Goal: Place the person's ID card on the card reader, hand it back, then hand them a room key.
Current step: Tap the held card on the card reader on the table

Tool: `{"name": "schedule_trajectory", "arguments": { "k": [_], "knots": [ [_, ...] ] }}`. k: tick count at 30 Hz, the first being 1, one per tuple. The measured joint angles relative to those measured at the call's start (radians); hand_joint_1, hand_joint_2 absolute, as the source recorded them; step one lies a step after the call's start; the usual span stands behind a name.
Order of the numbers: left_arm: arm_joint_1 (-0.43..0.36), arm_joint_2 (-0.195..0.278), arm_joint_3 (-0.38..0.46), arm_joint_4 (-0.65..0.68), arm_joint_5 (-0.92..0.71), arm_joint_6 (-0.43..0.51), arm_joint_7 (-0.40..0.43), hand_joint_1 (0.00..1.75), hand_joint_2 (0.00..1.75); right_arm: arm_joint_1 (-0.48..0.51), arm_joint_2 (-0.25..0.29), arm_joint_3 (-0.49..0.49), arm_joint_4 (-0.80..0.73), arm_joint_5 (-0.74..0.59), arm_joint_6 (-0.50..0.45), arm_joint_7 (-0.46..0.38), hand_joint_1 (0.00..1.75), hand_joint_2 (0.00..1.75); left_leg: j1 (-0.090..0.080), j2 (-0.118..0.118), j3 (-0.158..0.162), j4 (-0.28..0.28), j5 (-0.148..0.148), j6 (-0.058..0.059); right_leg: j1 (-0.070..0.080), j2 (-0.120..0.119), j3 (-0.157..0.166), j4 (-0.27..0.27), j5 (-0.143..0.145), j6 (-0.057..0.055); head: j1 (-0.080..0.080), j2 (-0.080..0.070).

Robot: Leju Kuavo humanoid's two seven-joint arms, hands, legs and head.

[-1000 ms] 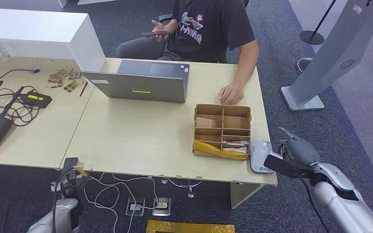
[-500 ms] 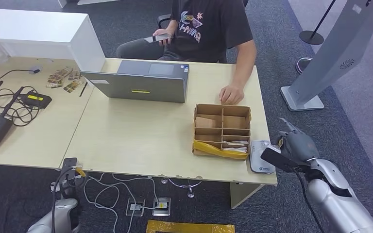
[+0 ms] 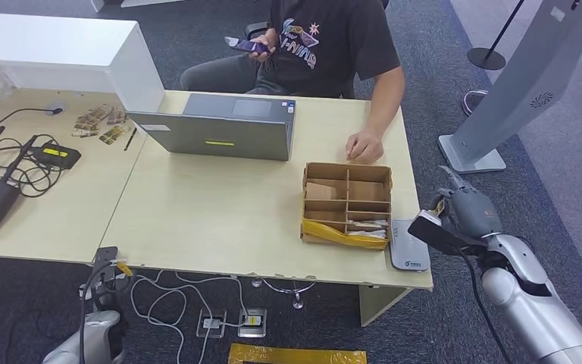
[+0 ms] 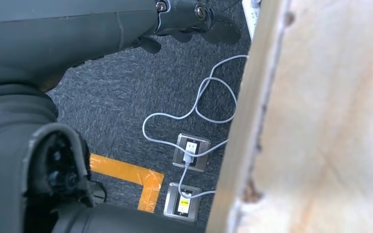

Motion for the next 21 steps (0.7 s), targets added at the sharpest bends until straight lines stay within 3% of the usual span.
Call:
{"name": "schedule_trajectory", "arguments": {
  "k": [10,21],
  "knots": [
    [0.002,0.001,0.023,0.000,-0.006,-0.012,0.000,0.00,0.00,0.016,0.000,0.019,-0.025,0.023,0.089,0.005,1.75,1.75,0.000,0.000,0.000,0.000,0.000,0.000,0.000,0.000,0.000,0.000,0.000,0.000,0.000,0.000],
    [0.006,0.006,0.046,0.000,-0.014,-0.022,0.019,0.00,0.00,0.031,0.001,0.059,-0.013,0.025,0.114,0.005,1.75,1.75,0.000,0.000,0.000,0.000,0.000,0.000,0.000,0.000,0.000,0.000,0.000,0.000,0.000,0.000]
  ]
}}
